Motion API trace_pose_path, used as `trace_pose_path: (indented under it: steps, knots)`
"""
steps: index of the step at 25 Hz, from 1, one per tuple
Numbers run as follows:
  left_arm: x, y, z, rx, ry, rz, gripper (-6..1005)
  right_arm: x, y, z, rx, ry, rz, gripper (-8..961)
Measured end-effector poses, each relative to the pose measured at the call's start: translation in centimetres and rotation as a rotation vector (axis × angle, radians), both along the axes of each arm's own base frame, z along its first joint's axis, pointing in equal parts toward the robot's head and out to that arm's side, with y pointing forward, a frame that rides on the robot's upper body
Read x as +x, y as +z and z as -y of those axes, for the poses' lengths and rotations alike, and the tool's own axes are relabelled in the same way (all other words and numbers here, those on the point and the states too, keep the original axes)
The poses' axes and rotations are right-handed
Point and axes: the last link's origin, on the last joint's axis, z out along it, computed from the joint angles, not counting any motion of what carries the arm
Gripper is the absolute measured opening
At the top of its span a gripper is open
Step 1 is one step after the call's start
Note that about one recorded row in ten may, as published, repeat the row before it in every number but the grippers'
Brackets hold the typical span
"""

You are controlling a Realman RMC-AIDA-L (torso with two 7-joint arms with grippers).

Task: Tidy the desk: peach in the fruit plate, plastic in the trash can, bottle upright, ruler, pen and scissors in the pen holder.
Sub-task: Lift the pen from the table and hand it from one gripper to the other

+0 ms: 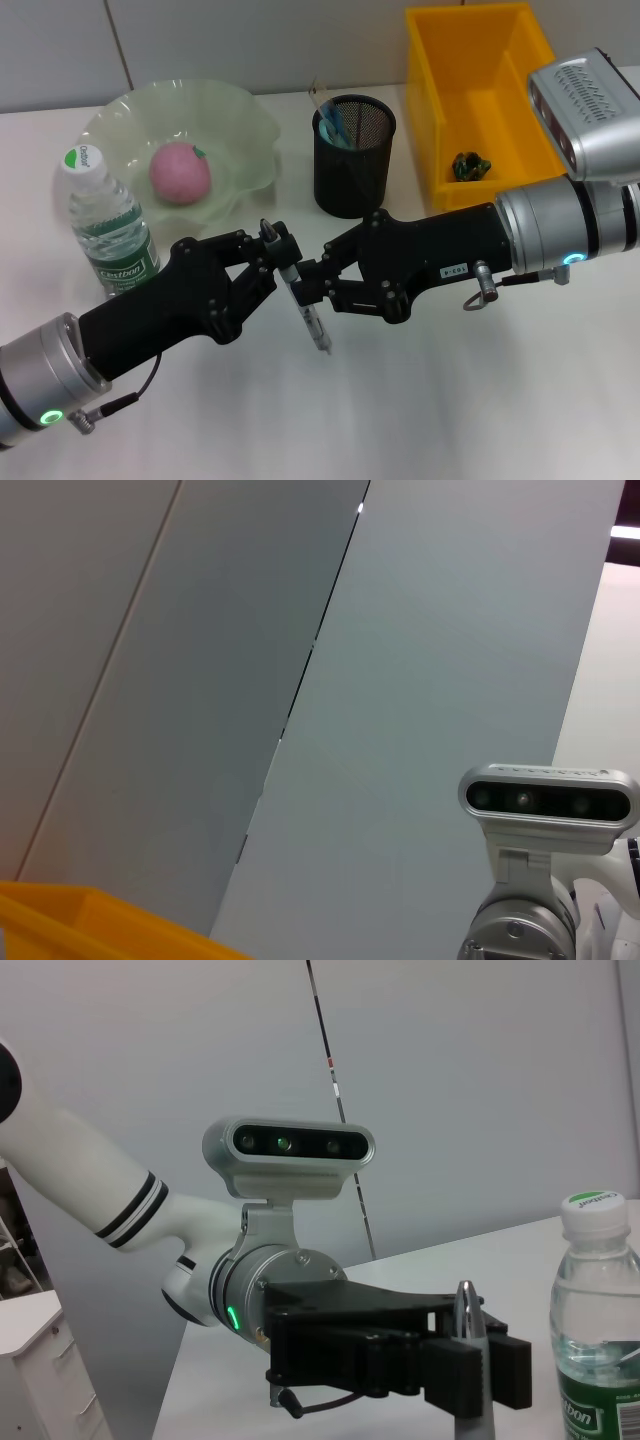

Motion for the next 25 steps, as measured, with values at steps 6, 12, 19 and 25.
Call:
trace_pose_path:
  steps: [6,12,19,25]
  knots:
    - [0.05,-0.04,-0.13,-0.005,0.005,-0.001,139,-0.08,0.03,-0.04,-0.001,0.000,0.000,125]
    - [0.03,-0.04,-0.13,-0.006,0.007,0.000,142,-0.22,0.16,0.02,-0.006,0.007,-0.005,133]
    - [0.01,0.06,-0.20,-0.002,0.014,0.006,145,-0.22,0.22,-0.13,0.002,0.005,-0.003,343]
    - [0.02,0.10,-0.19,-0.001,0.014,0.009,148,-0.27,0.37,-0.31,0.010,0.004,-0.001,544]
